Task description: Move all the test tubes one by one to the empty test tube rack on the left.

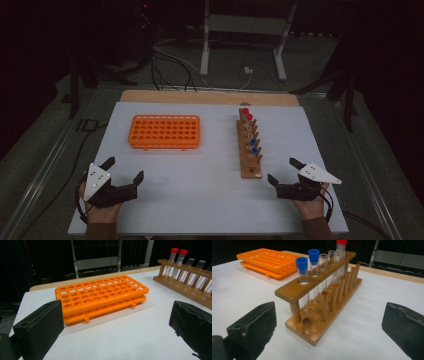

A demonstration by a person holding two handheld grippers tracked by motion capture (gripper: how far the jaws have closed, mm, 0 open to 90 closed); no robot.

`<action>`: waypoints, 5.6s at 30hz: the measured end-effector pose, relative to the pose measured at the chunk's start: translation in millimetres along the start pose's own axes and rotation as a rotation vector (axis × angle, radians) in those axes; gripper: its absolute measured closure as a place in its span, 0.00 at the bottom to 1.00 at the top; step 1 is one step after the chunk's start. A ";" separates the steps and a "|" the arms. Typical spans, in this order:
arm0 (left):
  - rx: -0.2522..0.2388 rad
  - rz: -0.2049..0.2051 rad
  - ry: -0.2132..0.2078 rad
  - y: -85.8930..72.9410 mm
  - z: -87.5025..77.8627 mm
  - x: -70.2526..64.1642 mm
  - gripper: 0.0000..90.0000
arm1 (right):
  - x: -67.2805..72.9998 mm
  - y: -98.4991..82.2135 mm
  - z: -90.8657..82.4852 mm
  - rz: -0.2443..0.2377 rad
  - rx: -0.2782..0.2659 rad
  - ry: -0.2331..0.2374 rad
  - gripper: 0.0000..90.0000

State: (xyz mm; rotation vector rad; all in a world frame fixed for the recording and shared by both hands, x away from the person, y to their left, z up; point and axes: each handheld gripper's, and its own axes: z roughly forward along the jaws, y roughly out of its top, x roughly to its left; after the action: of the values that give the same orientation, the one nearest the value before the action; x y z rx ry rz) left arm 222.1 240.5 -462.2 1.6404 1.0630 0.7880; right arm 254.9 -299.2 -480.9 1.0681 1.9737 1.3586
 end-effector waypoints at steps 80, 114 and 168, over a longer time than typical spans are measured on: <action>0.048 0.010 0.007 -5.4 6.7 -5.2 0.00 | 24.4 79.6 63.3 -0.062 0.161 0.080 0.85; 0.010 0.115 -0.287 67.4 97.5 -102.7 0.02 | 43.6 128.9 61.0 -0.069 0.113 0.199 0.85; 0.051 0.148 -0.369 73.8 146.8 -134.0 0.85 | 58.0 116.6 76.3 -0.025 0.095 0.230 0.25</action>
State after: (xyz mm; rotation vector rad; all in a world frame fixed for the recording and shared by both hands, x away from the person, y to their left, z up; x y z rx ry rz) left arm 316.2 52.2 -436.8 1.8373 0.7126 0.5256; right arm 317.8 -188.9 -399.3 0.9616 2.2297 1.4418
